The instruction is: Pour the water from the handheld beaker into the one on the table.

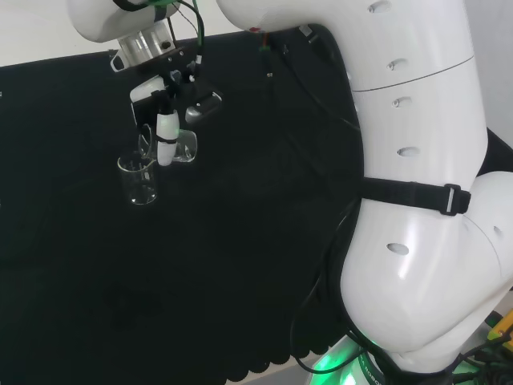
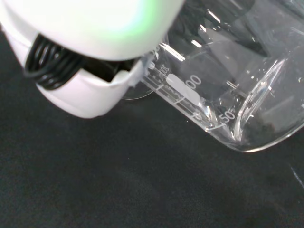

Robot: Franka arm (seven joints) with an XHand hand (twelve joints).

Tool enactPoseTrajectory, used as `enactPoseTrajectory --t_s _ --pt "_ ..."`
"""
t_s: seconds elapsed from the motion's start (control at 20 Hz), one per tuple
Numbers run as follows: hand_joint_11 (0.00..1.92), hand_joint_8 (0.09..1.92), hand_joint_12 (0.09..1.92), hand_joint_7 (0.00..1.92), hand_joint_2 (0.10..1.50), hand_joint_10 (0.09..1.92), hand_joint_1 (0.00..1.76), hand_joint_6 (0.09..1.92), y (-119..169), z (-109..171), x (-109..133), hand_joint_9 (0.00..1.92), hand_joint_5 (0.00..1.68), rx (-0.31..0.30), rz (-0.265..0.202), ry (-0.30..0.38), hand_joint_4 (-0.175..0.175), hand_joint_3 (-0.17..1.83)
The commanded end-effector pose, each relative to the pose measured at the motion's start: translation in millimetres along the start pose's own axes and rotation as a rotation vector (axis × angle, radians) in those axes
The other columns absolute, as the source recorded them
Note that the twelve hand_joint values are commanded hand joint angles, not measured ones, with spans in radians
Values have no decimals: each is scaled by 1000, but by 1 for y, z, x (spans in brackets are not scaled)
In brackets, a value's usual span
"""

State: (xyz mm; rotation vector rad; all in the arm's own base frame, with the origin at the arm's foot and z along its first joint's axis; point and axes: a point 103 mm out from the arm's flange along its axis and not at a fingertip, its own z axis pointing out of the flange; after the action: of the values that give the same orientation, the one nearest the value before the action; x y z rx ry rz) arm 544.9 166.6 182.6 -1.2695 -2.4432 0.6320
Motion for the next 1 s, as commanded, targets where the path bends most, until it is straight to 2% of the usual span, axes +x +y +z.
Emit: enactPoseTrajectory --t_s 0.05,0.45,0.65,1.0 --pt "981 518 897 1461 471 818 1449 666 -1 -2 1 1350 1240 21 11 -22 -175 919" --pt "983 519 895 1461 469 822 1449 669 -3 -4 1 1349 1240 32 18 -36 -175 923" --pt "986 520 893 1462 468 825 1449 670 1 -10 13 1348 1240 57 24 -62 -175 925" --pt "988 522 890 1461 468 828 1449 672 -4 -6 3 1347 1239 70 24 -72 -175 927"
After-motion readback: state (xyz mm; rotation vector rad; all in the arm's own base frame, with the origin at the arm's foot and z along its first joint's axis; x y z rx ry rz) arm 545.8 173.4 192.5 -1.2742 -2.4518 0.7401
